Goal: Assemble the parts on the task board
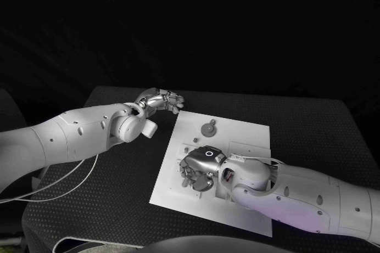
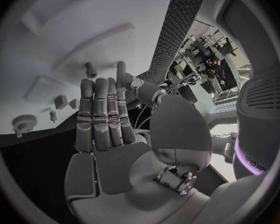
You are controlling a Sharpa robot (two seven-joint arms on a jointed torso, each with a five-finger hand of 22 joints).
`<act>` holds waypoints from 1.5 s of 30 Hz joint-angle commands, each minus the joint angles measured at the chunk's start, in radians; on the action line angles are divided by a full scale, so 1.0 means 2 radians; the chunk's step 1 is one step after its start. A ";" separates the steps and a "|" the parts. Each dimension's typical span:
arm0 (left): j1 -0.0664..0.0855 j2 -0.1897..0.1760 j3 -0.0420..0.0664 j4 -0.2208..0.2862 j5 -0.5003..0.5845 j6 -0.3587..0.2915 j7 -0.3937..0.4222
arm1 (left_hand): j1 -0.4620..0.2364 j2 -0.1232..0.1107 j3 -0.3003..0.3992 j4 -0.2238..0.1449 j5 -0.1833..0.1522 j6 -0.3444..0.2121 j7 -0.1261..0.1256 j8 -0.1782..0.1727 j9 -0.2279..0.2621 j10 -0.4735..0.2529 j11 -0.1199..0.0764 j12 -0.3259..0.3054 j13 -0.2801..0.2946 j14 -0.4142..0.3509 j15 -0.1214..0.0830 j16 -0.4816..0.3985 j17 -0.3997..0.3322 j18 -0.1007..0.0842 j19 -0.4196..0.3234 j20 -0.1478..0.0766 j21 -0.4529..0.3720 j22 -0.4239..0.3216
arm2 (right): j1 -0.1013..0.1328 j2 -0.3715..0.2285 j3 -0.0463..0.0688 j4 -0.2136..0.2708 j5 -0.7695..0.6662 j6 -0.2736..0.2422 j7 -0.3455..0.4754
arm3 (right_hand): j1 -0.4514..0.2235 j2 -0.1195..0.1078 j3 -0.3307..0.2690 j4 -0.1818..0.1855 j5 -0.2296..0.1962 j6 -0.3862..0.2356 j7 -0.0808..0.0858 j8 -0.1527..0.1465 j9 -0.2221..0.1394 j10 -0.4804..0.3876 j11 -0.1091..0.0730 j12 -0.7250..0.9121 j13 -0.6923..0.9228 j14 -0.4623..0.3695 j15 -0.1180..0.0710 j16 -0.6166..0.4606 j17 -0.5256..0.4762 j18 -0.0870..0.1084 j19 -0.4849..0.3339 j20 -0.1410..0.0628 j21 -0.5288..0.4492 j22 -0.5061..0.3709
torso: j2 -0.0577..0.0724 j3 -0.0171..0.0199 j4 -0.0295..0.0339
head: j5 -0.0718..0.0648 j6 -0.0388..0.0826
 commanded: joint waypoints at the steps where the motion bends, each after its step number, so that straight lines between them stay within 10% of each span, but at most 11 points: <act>1: 0.001 0.000 0.000 0.001 0.003 0.007 0.003 | -0.003 -0.003 -0.001 0.002 -0.003 -0.004 0.001 0.002 0.000 -0.003 -0.001 0.002 0.000 0.003 0.001 -0.002 0.001 0.001 0.003 0.001 -0.003 0.001 | -0.001 -0.001 -0.001 -0.001 -0.016 -0.002 -0.010 | 0.000 0.004 0.001 -0.002 0.002 0.004 -0.001 0.001 0.001 0.002 0.001 0.003 0.001 0.005 0.000 -0.003 0.001 0.008 0.001 -0.003 0.003 0.011 | 0.000 -0.0002 0.0001 | 0.000 0.001; 20: 0.001 0.000 0.000 0.001 0.003 0.007 0.002 | -0.004 -0.004 -0.001 0.002 -0.003 -0.005 0.001 0.002 -0.001 -0.004 -0.001 0.002 0.000 0.003 0.001 -0.003 0.002 0.001 0.003 0.001 -0.004 0.001 | -0.001 0.004 -0.001 0.003 -0.010 0.014 -0.001 | -0.001 0.003 0.002 -0.003 0.002 0.005 -0.001 0.001 0.002 0.002 0.001 0.003 0.003 0.006 -0.001 -0.004 0.001 0.008 0.002 -0.003 0.005 0.011 | 0.000 -0.0003 -0.0002 | 0.000 0.000; 31: 0.001 0.000 0.000 0.001 0.003 0.007 0.001 | -0.004 -0.004 -0.001 0.002 -0.003 -0.005 0.001 0.002 -0.001 -0.004 -0.001 0.002 0.000 0.003 0.001 -0.004 0.002 0.001 0.003 0.001 -0.004 0.002 | -0.001 0.010 -0.020 0.000 -0.007 0.028 0.001 | -0.003 0.004 0.002 -0.003 0.002 0.004 -0.001 0.000 0.002 0.001 0.001 0.002 0.003 0.005 0.000 -0.005 0.002 0.008 0.001 -0.003 0.005 0.011 | 0.000 -0.0004 0.0000 | -0.001 -0.001; 45: 0.001 -0.001 0.000 0.001 0.003 0.008 0.000 | -0.004 -0.004 -0.001 0.002 -0.003 -0.005 0.001 0.002 -0.001 -0.004 0.000 0.002 0.000 0.003 0.001 -0.004 0.003 0.001 0.003 0.001 -0.004 0.002 | -0.001 0.008 -0.021 -0.004 0.015 0.000 0.004 | -0.009 -0.003 0.004 0.000 0.007 -0.004 0.003 -0.009 0.001 -0.011 0.007 -0.006 0.004 0.002 0.003 -0.012 0.002 0.008 -0.005 0.000 0.007 0.010 | 0.000 0.0001 -0.0004 | -0.002 -0.001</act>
